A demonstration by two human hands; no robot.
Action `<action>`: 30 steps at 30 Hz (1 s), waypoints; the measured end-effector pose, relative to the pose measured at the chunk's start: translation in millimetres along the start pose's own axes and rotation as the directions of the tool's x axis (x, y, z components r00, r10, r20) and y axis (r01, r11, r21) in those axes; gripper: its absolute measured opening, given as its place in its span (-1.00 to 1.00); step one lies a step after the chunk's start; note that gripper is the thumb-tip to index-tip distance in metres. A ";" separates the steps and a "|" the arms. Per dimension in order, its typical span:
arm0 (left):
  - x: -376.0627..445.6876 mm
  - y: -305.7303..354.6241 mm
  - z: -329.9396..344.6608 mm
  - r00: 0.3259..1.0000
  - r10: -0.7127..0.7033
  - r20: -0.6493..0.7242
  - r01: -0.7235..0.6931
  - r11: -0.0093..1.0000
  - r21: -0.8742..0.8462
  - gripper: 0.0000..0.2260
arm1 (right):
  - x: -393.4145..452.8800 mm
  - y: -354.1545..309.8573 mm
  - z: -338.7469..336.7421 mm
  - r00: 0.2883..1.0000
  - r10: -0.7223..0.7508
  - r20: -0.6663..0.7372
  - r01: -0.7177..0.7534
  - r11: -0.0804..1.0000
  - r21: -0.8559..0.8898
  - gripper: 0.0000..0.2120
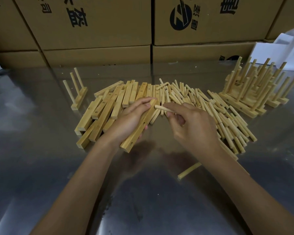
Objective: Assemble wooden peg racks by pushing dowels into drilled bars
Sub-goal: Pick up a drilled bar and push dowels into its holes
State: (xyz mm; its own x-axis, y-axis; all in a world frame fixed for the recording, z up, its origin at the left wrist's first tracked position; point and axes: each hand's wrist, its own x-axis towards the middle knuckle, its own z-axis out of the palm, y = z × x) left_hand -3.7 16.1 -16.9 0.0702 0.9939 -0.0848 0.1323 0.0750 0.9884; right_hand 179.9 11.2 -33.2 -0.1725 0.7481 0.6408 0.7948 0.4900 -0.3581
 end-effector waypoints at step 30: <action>-2.9 -0.2 9.9 0.986 0.136 0.093 -0.149 0.978 0.146 -0.75 | 7.3 6.4 0.6 0.909 0.283 0.307 -0.406 0.767 0.497 -0.84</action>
State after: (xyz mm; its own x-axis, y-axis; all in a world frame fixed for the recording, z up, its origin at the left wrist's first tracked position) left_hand 5.9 12.4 -18.1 0.1791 0.9830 0.0390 0.2633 -0.0861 0.9609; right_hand 183.4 20.1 -31.2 -0.1103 0.9557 0.2728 0.3909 0.2940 -0.8722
